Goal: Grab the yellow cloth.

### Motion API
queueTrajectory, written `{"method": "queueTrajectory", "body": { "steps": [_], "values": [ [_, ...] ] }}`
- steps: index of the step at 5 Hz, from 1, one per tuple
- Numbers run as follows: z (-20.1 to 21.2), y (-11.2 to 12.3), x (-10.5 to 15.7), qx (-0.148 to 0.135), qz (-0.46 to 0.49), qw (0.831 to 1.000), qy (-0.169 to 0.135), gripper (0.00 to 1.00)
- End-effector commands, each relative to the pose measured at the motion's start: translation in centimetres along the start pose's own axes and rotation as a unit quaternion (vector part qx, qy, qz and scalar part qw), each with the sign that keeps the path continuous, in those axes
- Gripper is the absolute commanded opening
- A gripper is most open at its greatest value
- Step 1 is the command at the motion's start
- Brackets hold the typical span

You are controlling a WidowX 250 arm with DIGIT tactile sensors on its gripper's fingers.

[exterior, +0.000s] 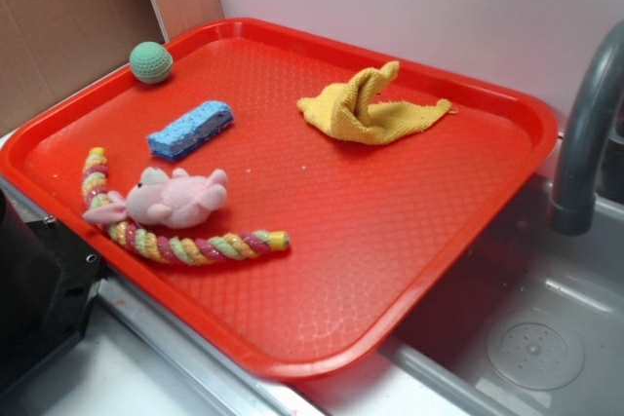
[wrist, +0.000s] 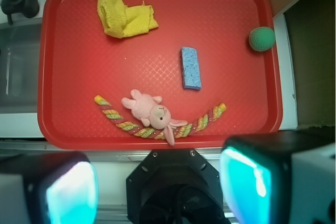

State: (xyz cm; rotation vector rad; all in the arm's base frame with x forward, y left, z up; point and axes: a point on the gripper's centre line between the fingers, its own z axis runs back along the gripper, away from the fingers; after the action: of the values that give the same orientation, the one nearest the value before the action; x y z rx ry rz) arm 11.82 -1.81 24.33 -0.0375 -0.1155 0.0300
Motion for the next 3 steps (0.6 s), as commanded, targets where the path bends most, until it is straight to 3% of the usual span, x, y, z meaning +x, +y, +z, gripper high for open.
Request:
{"method": "queueTrajectory", "body": {
  "steps": [1,2,3],
  "values": [
    [0.0,0.0,0.0,0.0,0.0,1.0,0.0,1.0],
    [-5.5,0.4,4.4,0.043,-0.051,0.997,0.035,1.0],
    [-8.6,-0.3,9.2,0.046,-0.102,0.994,-0.013,1.0]
  ]
}}
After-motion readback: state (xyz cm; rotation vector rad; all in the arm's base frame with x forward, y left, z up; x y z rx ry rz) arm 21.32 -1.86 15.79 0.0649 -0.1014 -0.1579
